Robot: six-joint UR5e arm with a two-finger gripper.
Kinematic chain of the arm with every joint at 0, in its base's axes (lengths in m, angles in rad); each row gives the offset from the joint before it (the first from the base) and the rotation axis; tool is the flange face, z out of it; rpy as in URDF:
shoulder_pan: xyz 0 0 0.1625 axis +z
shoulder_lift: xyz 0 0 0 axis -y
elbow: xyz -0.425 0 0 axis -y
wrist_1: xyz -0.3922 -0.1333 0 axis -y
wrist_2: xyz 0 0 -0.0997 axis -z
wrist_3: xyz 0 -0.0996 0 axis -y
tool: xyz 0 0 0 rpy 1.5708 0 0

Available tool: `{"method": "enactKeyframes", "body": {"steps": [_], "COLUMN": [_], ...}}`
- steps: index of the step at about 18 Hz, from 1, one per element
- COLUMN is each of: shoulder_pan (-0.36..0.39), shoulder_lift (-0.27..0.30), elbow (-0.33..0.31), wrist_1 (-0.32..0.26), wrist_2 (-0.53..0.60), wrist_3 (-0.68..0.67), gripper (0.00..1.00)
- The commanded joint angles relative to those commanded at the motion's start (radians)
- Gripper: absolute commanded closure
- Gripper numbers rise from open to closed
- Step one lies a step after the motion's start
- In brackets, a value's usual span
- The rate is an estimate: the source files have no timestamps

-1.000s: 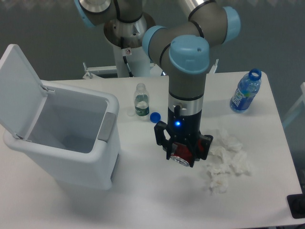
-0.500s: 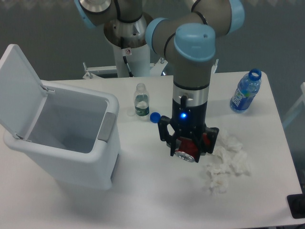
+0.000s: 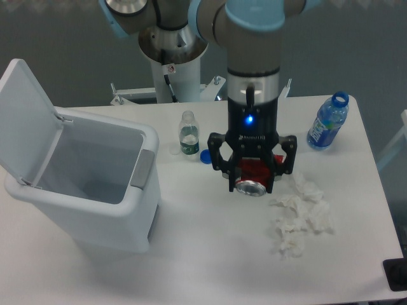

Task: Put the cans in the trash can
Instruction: 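Carry the held red can over the open white trash bin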

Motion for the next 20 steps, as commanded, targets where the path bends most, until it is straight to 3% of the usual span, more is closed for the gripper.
{"method": "enactKeyframes", "body": {"steps": [4, 8, 14, 20], "shoulder_pan": [-0.031, -0.11, -0.182, -0.247], "shoulder_lift": [0.04, 0.066, 0.166, 0.164], "elbow": [-0.021, -0.035, -0.107, -0.126], "wrist_1": [-0.002, -0.003, -0.003, -0.002], "wrist_2": [-0.08, -0.08, -0.082, -0.082], "wrist_3": [-0.066, -0.076, -0.097, -0.12], "gripper": [0.42, 0.42, 0.42, 0.42]}}
